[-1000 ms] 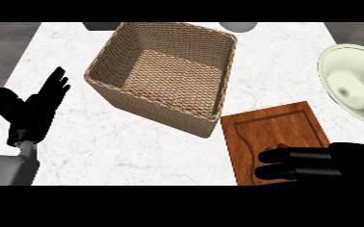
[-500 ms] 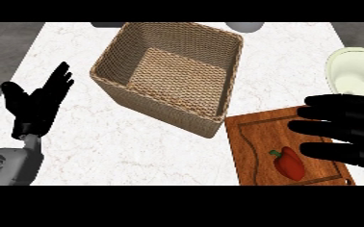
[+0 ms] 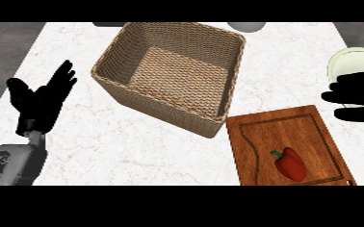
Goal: Pick the bell pepper from the cutting board and place it in the basket
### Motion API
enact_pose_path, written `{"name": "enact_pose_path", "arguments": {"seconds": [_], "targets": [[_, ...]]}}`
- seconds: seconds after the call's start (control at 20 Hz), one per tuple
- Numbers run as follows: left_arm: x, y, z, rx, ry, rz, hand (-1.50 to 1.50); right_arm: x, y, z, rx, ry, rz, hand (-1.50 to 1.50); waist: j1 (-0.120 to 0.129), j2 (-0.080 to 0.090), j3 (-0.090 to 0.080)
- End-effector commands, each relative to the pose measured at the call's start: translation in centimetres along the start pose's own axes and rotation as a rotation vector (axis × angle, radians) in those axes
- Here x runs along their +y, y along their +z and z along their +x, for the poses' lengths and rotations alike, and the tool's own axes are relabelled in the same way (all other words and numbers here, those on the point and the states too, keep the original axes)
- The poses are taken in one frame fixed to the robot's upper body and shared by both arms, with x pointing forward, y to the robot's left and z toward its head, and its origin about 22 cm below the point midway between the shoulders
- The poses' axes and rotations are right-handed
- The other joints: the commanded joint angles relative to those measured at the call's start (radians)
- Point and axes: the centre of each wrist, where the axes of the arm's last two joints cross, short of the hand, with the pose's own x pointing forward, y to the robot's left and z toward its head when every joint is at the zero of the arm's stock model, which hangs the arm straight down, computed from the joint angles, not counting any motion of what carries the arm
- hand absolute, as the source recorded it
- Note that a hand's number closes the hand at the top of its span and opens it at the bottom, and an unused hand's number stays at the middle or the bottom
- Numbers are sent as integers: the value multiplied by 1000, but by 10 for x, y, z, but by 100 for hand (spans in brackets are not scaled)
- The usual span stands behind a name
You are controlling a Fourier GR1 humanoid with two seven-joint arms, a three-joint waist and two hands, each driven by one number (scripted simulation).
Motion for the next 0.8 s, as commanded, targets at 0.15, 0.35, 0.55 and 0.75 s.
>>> {"name": "enact_pose_path", "arguments": {"seconds": [0.15,0.35,0.55,0.75], "targets": [[10,-3,-2,-8,-3,-7,0,23,19,-44,-170,-186,-14,-150,-3,3,2],[4,-6,5,-12,4,-9,0,58,11,-69,-149,-217,5,-150,17,8,2],[13,-2,-4,-10,3,-15,0,97,9,-83,-192,-221,-13,-150,8,4,2],[-11,-10,27,-35,3,-20,0,140,-27,-93,-203,-207,-56,-150,18,3,2]]}}
